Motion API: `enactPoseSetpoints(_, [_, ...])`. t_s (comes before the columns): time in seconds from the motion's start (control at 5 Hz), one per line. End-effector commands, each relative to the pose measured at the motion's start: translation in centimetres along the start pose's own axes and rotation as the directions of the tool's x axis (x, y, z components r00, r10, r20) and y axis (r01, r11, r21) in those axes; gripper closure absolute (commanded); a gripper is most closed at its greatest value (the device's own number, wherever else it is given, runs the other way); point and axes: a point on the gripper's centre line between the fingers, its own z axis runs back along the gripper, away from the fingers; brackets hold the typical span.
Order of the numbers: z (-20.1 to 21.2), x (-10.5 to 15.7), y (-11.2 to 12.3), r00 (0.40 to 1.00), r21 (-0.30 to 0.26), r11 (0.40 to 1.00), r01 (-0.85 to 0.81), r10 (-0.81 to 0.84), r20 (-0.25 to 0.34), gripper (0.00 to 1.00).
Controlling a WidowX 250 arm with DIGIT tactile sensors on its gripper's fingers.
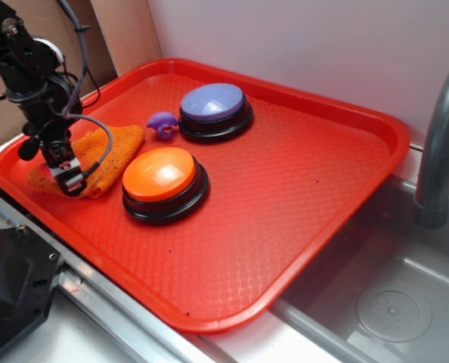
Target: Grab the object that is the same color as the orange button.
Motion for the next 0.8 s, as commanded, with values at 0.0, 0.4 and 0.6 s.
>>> enactPoseSetpoints(0.0, [0.53, 1.39, 1.41, 0.999, 0.028, 1.0, -0.004, 0.003, 0.042, 1.0])
enactPoseSetpoints(0.4, [0.41, 1.59, 1.34, 0.999, 0.038, 0.999, -0.002, 0.0, 0.052, 1.0])
enactPoseSetpoints(0.6, [0.91, 1.69, 1.4, 0.999, 0.012, 1.0, -0.002, 0.002, 0.047, 1.0])
